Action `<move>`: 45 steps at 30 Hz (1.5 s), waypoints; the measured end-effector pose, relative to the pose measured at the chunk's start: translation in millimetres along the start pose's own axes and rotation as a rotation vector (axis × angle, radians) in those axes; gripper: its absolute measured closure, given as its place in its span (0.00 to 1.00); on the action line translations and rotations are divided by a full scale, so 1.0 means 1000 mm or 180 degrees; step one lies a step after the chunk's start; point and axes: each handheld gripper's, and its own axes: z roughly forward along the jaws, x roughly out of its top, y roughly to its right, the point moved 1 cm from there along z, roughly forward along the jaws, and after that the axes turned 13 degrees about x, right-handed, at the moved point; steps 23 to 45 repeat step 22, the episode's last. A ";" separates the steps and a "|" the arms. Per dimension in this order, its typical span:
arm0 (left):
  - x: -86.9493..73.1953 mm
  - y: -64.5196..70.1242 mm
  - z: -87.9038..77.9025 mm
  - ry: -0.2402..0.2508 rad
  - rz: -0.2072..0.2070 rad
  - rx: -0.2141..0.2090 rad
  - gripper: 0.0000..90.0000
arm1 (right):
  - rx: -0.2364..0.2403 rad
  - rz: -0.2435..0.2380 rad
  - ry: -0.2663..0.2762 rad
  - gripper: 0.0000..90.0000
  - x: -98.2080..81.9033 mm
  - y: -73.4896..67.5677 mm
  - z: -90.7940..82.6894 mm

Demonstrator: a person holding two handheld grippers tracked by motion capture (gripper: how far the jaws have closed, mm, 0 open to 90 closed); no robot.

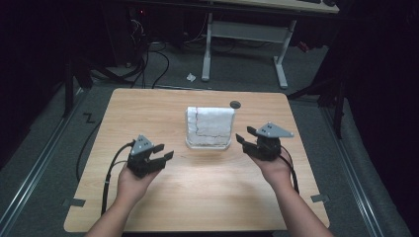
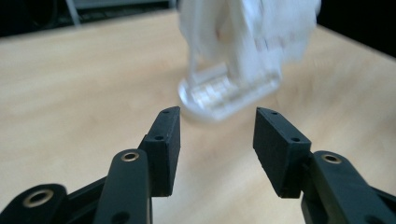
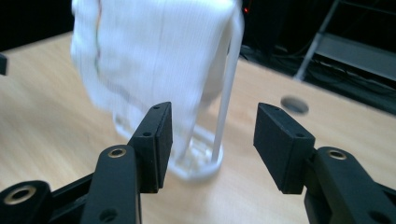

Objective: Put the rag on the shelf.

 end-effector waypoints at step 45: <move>-0.063 0.027 -0.003 -0.0319 -0.0251 -0.0295 0.50 | 0.0205 0.0216 -0.0460 0.49 -0.111 -0.046 0.003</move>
